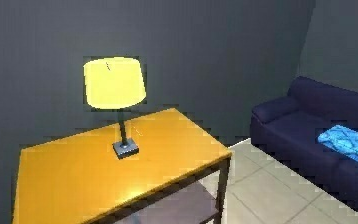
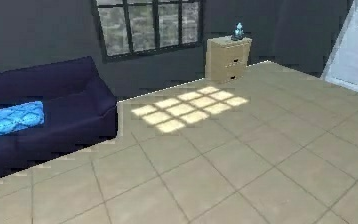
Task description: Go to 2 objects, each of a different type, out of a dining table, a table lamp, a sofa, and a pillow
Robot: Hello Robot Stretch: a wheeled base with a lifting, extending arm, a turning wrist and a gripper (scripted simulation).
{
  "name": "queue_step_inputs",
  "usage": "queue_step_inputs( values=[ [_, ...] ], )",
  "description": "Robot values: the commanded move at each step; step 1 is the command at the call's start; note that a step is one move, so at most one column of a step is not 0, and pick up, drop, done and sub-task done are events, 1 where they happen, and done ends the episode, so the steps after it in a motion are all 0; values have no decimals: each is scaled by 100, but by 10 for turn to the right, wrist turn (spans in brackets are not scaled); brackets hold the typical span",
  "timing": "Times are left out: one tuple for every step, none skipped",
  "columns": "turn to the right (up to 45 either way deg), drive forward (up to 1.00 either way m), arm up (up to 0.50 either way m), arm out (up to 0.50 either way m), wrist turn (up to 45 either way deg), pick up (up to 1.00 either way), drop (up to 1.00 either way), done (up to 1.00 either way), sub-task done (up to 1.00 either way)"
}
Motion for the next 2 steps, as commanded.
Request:
queue_step_inputs(
  values=[
    [-150,0,0,0,0,0,0,0,0],
    [0,0,0,0,0,0,0,100,0]
  ],
)
